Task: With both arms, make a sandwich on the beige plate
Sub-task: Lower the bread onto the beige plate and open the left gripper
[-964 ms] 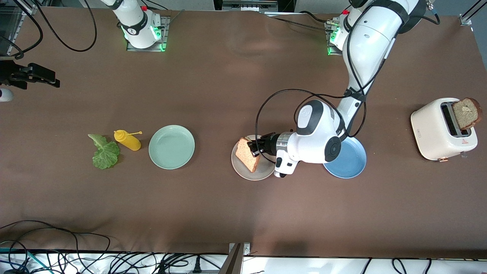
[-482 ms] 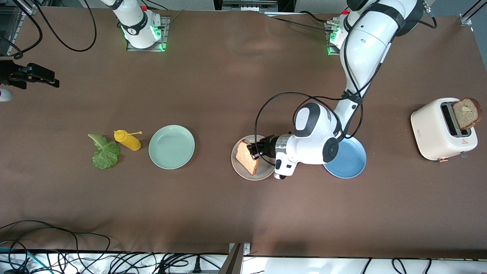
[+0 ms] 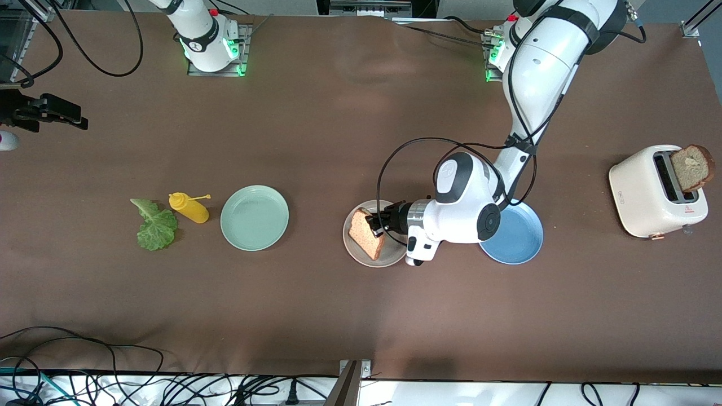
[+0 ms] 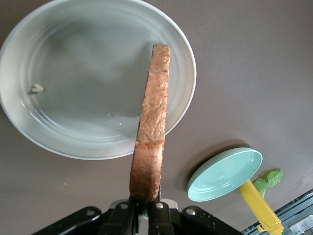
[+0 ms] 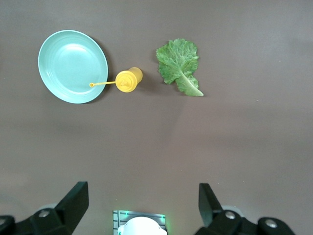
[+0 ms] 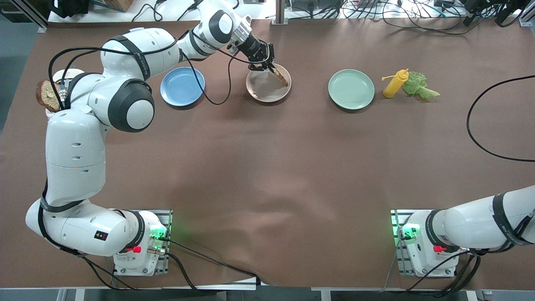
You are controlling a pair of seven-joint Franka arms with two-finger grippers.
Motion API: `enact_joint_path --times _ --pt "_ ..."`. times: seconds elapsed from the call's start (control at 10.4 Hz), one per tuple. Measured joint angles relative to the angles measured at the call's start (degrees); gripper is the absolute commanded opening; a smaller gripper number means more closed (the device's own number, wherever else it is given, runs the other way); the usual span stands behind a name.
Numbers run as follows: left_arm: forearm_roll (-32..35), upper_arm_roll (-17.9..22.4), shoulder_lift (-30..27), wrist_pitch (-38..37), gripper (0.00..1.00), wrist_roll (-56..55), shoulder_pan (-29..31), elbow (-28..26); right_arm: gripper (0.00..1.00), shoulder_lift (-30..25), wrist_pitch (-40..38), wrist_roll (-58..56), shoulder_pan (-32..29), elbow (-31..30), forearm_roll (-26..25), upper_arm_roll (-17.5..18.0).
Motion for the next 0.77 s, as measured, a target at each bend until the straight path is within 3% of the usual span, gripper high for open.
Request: enact_joint_path --times 0.1,0.19,0.48,0.77 --pt "0.0 0.2 0.0 0.0 0.26 0.0 0.1 0.0 1.00 0.0 0.0 0.0 0.0 0.0 0.0 0.0" --pt "0.0 0.3 0.1 0.0 0.54 0.0 0.1 0.0 1.00 0.0 0.0 0.0 0.0 0.0 0.0 0.0" --pt "0.0 0.9 0.3 -0.6 0.99 0.0 0.1 0.0 1.00 0.0 0.0 0.0 0.0 0.0 0.0 0.0" --pt "1.8 1.5 0.5 -2.1 1.00 0.1 0.1 0.0 1.00 0.0 0.0 0.0 0.0 0.0 0.0 0.0"
